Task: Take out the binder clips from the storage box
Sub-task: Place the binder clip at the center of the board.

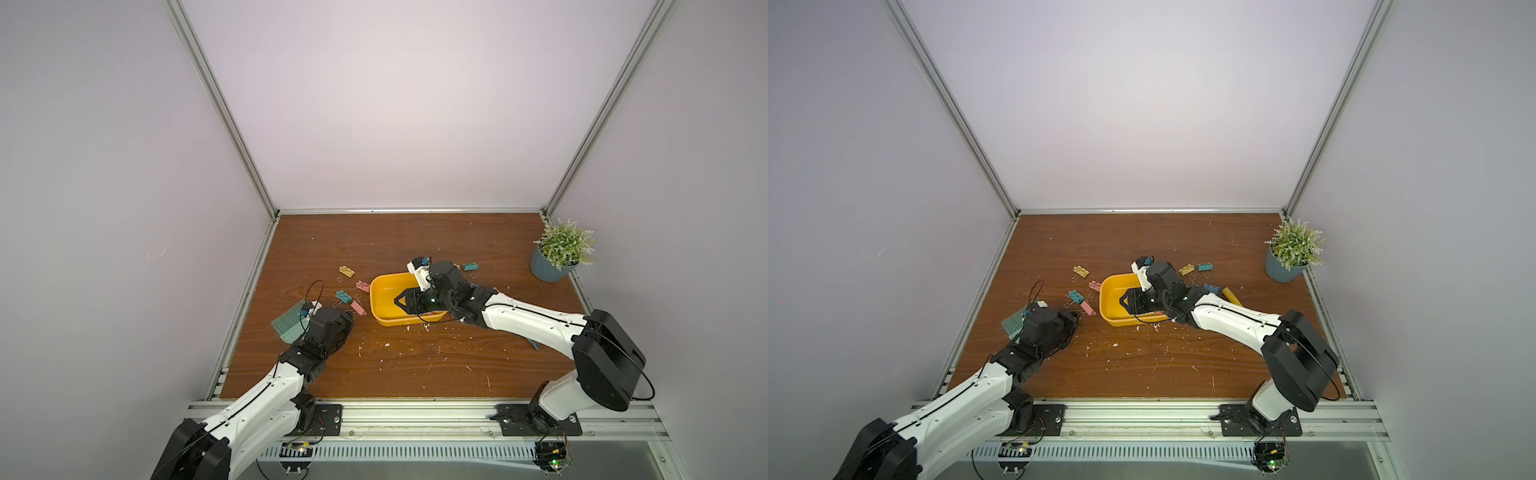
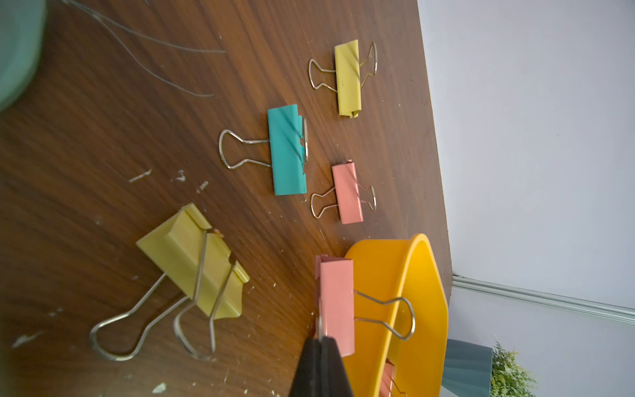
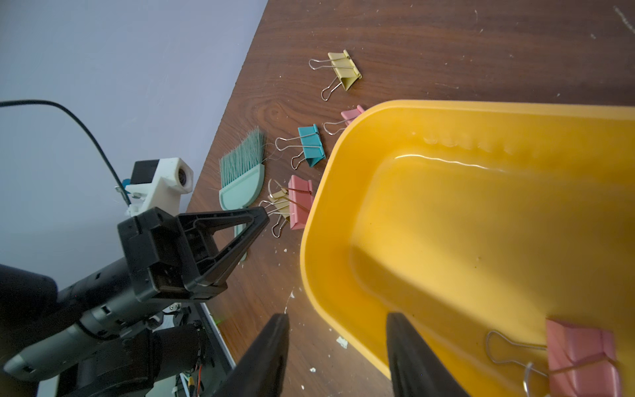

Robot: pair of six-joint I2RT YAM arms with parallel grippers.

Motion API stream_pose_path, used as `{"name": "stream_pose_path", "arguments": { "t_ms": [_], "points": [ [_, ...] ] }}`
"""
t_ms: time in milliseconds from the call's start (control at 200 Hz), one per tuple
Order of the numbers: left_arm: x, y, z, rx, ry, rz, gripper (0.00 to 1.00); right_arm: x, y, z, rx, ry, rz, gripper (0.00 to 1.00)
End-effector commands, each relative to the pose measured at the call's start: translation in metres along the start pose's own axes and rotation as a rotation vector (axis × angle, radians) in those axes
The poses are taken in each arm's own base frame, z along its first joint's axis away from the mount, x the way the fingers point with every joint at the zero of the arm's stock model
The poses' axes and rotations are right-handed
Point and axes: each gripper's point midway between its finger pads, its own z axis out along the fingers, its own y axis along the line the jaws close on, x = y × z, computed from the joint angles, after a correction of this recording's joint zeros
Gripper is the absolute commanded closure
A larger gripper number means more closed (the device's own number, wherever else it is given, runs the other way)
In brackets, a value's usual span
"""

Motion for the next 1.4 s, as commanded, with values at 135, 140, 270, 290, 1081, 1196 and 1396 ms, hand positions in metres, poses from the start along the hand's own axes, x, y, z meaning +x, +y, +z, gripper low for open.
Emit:
{"name": "stream_pose_path", "arguments": {
  "t_ms": [135,140,270,290,1081,1196,1396],
  "points": [
    [-0.002,-0.005,0.007,0.003,-0.001,-0.036,1.0,-0.017,0.013,0.0,-0.009,-0.012,-0.045,0.48],
    [-0.002,-0.005,0.007,0.002,-0.001,-0.037,1.0,-0.018,0.013,0.0,-0.008,-0.012,-0.045,0.48],
    [0.003,-0.001,0.009,-0.018,0.019,-0.039,0.95,-0.017,0.011,0.0,0.006,-0.003,-0.05,0.48],
    [0.004,0.0,0.009,-0.02,0.023,-0.037,0.95,-0.018,0.011,-0.001,0.005,-0.006,-0.05,0.48],
    [0.044,0.023,0.002,-0.078,0.171,-0.031,0.84,-0.019,0.006,-0.006,0.026,-0.035,-0.038,0.47],
    [0.048,0.027,0.0,-0.089,0.189,-0.029,0.85,-0.016,0.004,-0.006,0.033,-0.031,-0.037,0.47],
    [0.051,0.022,-0.008,-0.045,0.208,-0.044,0.84,-0.014,0.001,-0.006,0.037,-0.031,-0.039,0.47]
  ]
}}
